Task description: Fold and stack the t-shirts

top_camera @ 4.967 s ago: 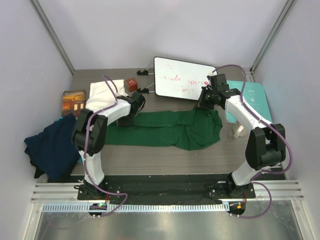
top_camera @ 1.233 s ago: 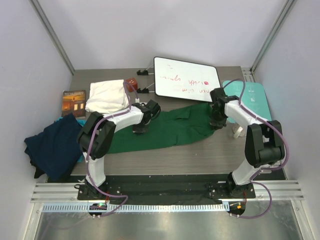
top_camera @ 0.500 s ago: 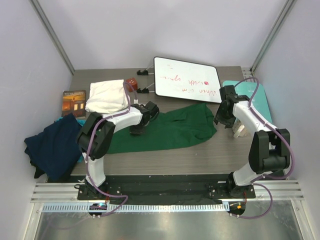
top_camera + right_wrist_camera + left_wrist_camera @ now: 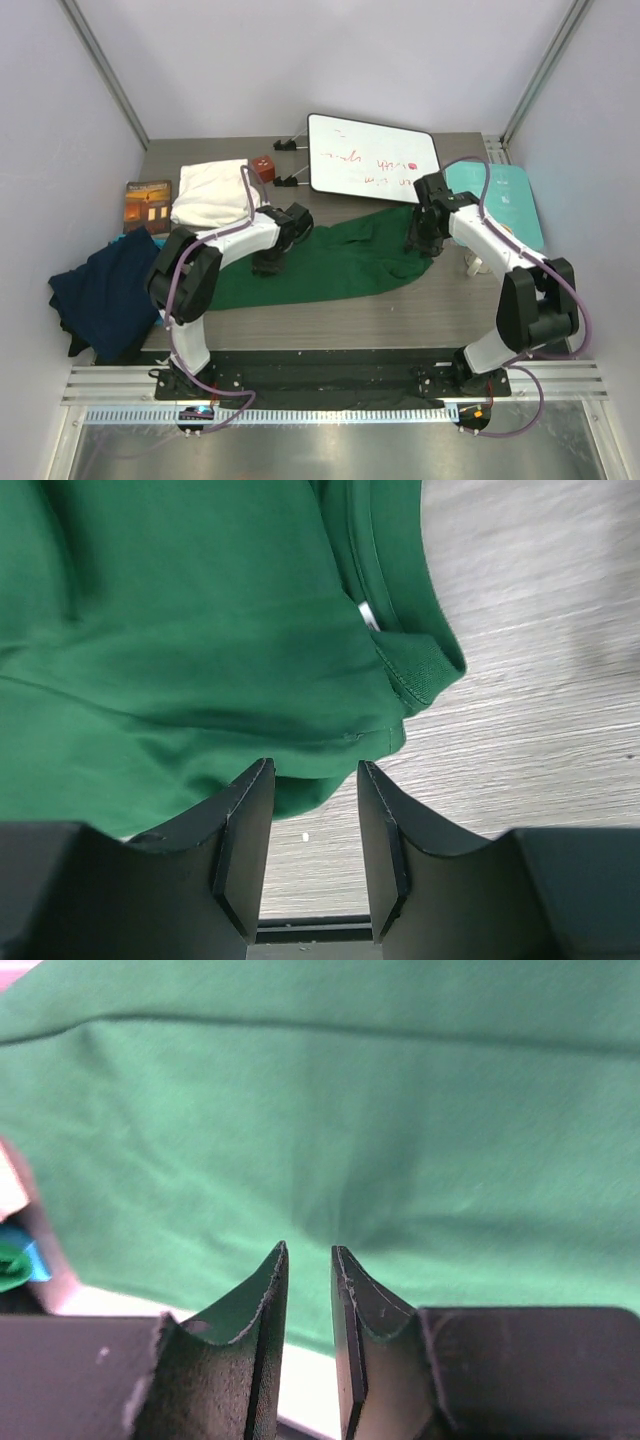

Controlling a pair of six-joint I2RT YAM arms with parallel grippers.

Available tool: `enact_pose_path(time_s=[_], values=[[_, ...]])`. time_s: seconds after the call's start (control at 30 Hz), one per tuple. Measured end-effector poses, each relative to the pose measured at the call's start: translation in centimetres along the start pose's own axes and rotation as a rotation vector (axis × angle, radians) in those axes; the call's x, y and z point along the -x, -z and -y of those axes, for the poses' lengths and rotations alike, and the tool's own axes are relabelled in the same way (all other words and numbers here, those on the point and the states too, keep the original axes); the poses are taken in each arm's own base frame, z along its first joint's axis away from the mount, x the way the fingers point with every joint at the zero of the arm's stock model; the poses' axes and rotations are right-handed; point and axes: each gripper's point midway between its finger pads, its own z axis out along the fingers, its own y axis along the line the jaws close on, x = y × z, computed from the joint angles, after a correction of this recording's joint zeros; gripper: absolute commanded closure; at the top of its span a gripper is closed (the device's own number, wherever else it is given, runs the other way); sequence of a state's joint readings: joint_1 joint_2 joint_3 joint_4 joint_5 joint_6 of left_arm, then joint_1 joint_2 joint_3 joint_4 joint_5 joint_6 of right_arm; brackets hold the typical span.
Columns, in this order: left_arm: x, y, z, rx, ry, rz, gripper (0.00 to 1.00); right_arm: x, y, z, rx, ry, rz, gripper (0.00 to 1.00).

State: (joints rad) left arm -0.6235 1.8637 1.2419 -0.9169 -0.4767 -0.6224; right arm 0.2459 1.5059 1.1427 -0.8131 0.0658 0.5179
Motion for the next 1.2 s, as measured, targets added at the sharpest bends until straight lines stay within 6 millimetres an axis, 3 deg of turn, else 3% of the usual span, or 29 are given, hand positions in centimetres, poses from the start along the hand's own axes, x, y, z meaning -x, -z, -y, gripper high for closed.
enact_pose_path(time_s=[0.17,0.3,0.37,0.43,0.6,0.97,1.2], values=[[-0.8,0.9,-1.0,0.001,-0.003,-0.009,0.77,-2.6,-3.1,0.5,-0.06,0.03,-0.114,0.59],[-2.3,0.4,-1.4,0.018,-0.026,-0.041,0.79,-3.7,-5.0,0.8,-0.102,0.046,-0.17,0.63],[-2.9,0.0,-1.3,0.036,-0.048,-0.058,0.81,-4.2,-6.1,1.0,-0.126,0.056,-0.203,0.67],[-3.3,-0.4,-0.9,0.049,-0.071,-0.066,0.86,-4.4,-6.9,0.9,-0.145,0.068,-0.226,0.84],[-4.2,-0.4,0.2,0.074,-0.143,-0.058,0.93,-3.8,-7.2,0.3,-0.155,0.091,-0.218,0.99],[-7.2,0.5,1.4,0.152,-0.299,-0.02,0.96,-2.3,-7.9,-0.6,-0.173,0.125,-0.227,0.99],[-10.9,1.8,1.9,0.184,-0.393,-0.009,0.97,-0.7,-8.9,-2.3,-0.141,0.165,-0.246,0.99]])
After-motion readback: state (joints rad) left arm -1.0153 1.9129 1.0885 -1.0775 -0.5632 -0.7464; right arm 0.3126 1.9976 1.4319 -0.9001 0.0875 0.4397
